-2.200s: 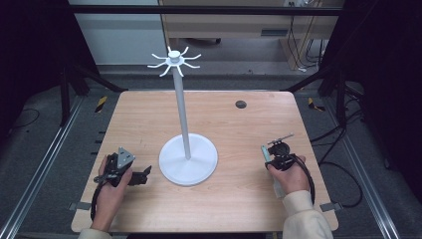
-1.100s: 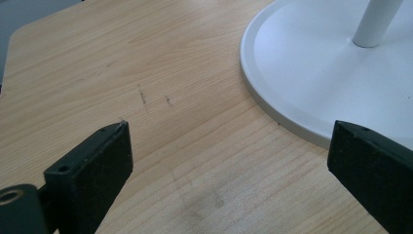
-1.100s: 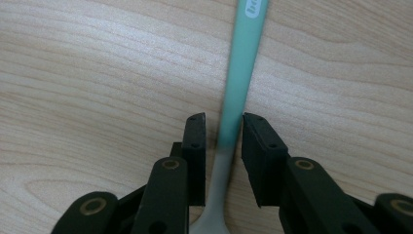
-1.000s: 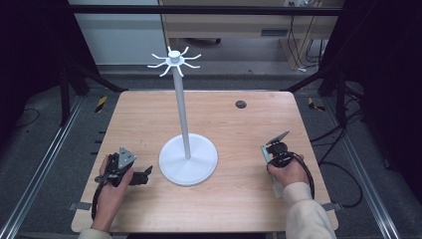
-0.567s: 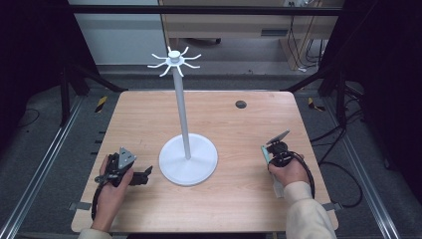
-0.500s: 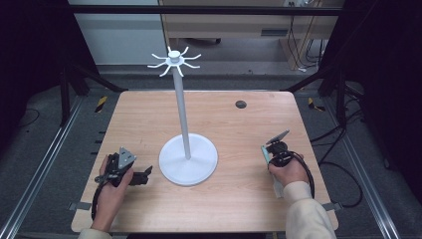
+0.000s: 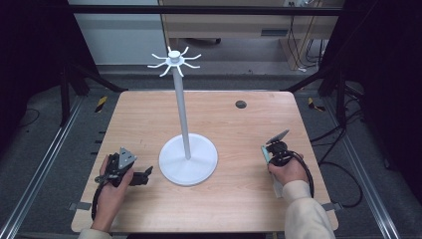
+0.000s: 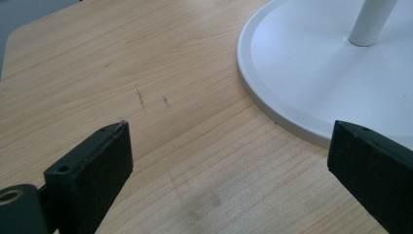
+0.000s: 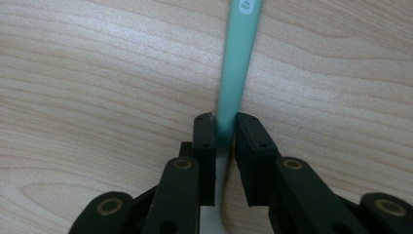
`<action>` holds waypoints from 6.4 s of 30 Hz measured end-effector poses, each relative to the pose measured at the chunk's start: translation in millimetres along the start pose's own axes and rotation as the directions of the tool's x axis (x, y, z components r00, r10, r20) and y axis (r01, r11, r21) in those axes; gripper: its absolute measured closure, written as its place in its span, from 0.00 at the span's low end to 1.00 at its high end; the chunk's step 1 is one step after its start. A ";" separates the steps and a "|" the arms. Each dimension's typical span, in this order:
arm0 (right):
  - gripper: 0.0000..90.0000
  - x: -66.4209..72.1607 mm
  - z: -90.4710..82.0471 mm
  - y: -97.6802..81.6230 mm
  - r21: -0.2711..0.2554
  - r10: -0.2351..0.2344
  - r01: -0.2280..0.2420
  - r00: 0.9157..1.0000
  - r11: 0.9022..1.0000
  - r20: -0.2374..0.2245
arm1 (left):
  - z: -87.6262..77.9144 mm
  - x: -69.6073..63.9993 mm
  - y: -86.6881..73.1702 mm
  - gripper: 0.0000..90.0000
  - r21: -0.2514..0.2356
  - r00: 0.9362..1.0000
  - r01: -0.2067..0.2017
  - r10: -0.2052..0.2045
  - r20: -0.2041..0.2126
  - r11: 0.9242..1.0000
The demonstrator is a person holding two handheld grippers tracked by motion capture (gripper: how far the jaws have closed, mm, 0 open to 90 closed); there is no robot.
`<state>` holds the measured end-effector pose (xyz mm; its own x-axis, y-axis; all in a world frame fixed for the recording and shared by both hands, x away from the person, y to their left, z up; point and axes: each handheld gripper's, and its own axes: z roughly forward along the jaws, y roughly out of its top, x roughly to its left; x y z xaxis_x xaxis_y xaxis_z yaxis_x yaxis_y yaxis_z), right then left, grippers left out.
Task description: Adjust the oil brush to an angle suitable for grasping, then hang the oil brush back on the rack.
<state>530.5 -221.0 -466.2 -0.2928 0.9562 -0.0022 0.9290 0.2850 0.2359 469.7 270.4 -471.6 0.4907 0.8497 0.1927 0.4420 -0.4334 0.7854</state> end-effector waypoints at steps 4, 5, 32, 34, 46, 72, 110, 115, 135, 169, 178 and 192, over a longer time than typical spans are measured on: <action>0.88 -0.9 0.4 0.1 0.001 0.007 -0.007 1.000 1.000 -0.004 | 0.2 -0.2 0.0 0.03 0.001 1.000 -0.001 0.001 0.001 1.000; 0.88 -1.1 0.3 0.1 0.001 0.008 -0.008 1.000 1.000 -0.005 | 0.1 -0.1 0.0 0.03 0.001 1.000 0.000 0.000 0.000 1.000; 0.91 2.7 -78.9 7.7 -0.397 -0.111 0.052 0.986 0.916 -0.127 | -5.5 0.5 -0.6 0.03 -0.013 1.000 0.015 -0.015 -0.011 1.000; 0.91 4.6 -81.3 12.8 -0.434 -0.123 0.048 0.981 0.900 -0.147 | -7.3 1.0 -1.0 0.03 -0.011 1.000 0.019 -0.020 -0.022 1.000; 0.91 20.3 -97.2 32.8 -0.584 -0.179 0.026 0.962 0.811 -0.207 | -20.8 8.5 -8.7 0.03 -0.040 0.993 0.108 -0.110 -0.050 0.993; 0.91 61.2 -152.0 29.9 -0.756 -0.289 0.056 0.940 0.652 -0.179 | -14.3 9.9 -3.3 0.03 -0.044 0.996 0.088 -0.089 -0.026 0.995; 0.91 101.9 -201.9 10.0 -0.891 -0.455 0.049 0.872 0.452 -0.183 | -10.0 6.8 -1.3 0.03 -0.035 0.998 0.065 -0.066 -0.018 0.997; 0.91 104.5 -202.5 10.3 -0.896 -0.463 0.044 0.867 0.442 -0.186 | -9.9 6.7 -1.3 0.03 -0.033 0.998 0.064 -0.065 -0.019 0.997; 0.91 117.5 -215.2 21.6 -0.921 -0.530 0.046 0.829 0.387 -0.181 | -9.6 5.4 -1.9 0.03 -0.025 0.998 0.055 -0.055 -0.022 0.998; 0.91 130.1 -205.6 38.5 -0.914 -0.560 0.046 0.802 0.404 -0.207 | -8.1 4.2 -2.4 0.03 -0.014 0.999 0.048 -0.048 -0.018 0.999; 0.91 137.1 -202.6 43.4 -0.915 -0.567 0.041 0.795 0.402 -0.214 | -8.0 4.1 -2.4 0.03 -0.014 0.999 0.047 -0.047 -0.018 0.999; 0.91 143.4 -200.8 41.1 -0.921 -0.543 0.071 0.824 0.382 -0.162 | -7.9 3.9 -2.4 0.03 -0.013 0.999 0.046 -0.046 -0.017 0.999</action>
<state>481.3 -85.7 -261.7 -0.7826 0.6219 0.0277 0.1262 0.1149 0.9853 464.6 277.2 -468.1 0.4567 0.8738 0.1667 0.4539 -0.3901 0.8011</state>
